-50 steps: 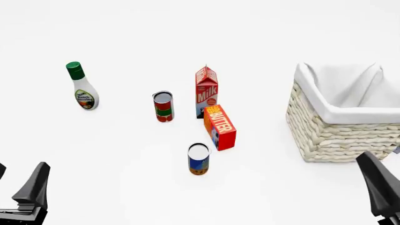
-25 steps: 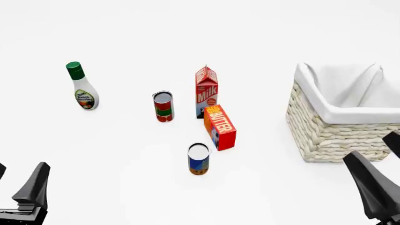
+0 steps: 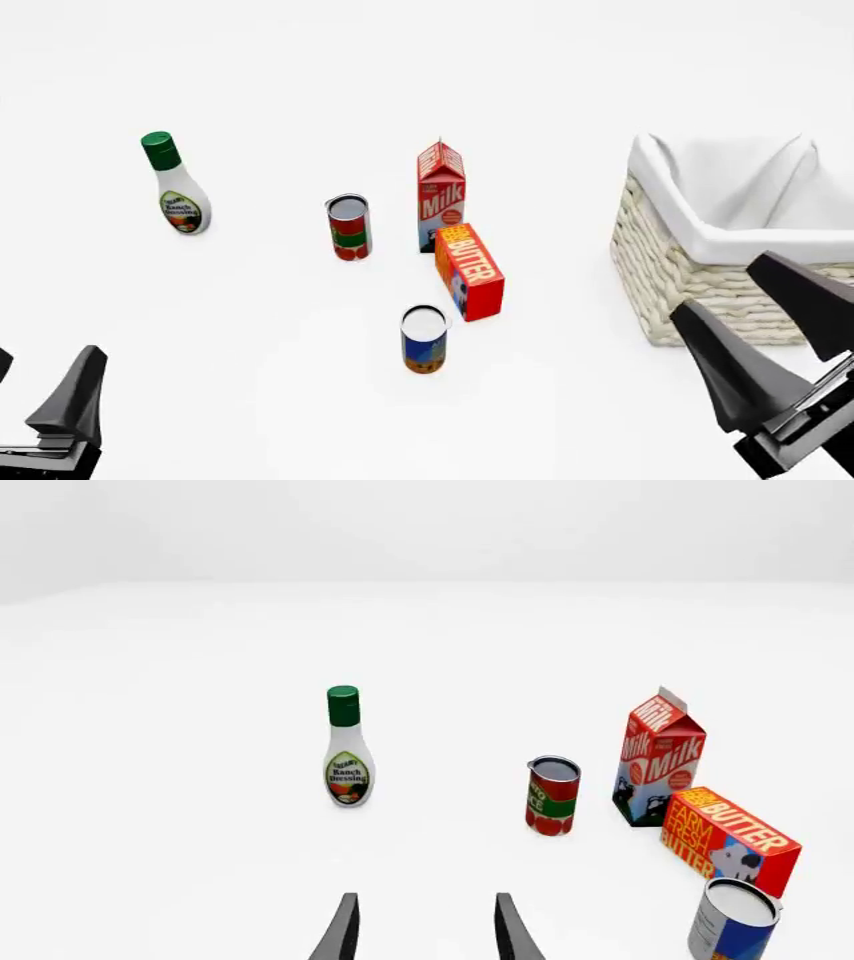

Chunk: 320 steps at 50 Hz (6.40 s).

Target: Pick the alphabet soup and place it in the basket.

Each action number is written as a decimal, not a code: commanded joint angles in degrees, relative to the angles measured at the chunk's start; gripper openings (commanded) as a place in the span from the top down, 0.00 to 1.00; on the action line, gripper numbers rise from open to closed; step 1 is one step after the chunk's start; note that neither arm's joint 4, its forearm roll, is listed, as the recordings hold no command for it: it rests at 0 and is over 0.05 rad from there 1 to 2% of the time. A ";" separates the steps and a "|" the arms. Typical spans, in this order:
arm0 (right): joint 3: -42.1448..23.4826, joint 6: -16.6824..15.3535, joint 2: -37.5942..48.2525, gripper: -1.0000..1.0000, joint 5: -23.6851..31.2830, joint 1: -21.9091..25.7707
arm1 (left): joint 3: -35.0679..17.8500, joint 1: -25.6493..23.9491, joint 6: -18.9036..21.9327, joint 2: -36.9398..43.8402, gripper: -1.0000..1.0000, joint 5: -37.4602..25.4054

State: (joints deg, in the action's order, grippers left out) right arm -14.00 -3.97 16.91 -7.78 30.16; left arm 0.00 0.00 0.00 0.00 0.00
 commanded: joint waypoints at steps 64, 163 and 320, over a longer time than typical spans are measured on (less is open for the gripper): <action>-5.40 -1.97 43.35 0.00 -31.51 11.14 | 0.00 0.00 0.00 0.00 0.00 0.00; -17.89 0.07 83.95 0.00 -45.92 12.56 | 0.00 0.00 0.00 0.00 0.00 0.00; -25.15 1.83 103.50 0.00 -49.54 11.86 | 0.00 0.00 0.00 0.00 0.00 0.00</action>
State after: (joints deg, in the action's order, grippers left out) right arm -38.93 -2.22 119.68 -57.17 41.93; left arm 0.00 0.00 0.00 0.00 0.00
